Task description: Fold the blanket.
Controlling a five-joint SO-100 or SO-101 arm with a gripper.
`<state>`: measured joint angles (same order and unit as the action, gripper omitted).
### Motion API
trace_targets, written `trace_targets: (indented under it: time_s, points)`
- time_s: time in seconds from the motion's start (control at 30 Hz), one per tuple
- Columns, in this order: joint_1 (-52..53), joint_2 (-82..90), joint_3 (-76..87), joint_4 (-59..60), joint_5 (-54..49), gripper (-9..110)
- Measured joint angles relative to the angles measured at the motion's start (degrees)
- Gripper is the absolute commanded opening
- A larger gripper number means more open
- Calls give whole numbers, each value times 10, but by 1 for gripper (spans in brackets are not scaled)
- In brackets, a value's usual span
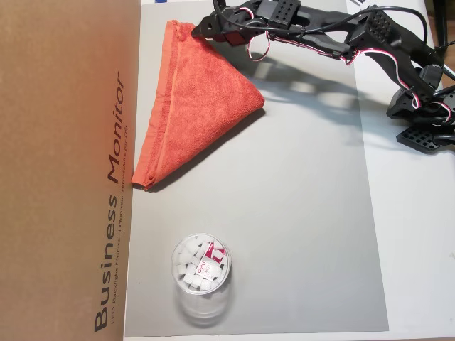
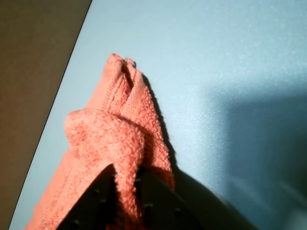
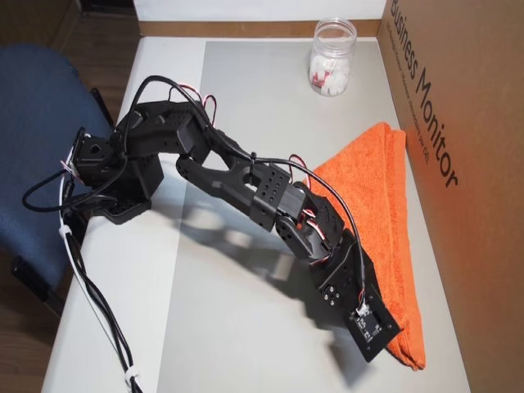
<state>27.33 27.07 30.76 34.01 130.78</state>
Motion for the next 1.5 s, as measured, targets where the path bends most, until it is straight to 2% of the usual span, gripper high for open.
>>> trace_targets:
  time_s: [0.4,0.67,0.73,0.93,1.27,1.5]
  points:
    - [2,-2,-1,0,135,0]
    - [2,0,-1,4,166,0]
    - [3,8,-1,18,166,2]
    - [18,33,0,33,166,20]
    - [39,86,4,35,161,20]
    - [33,178,66,36,17,9]
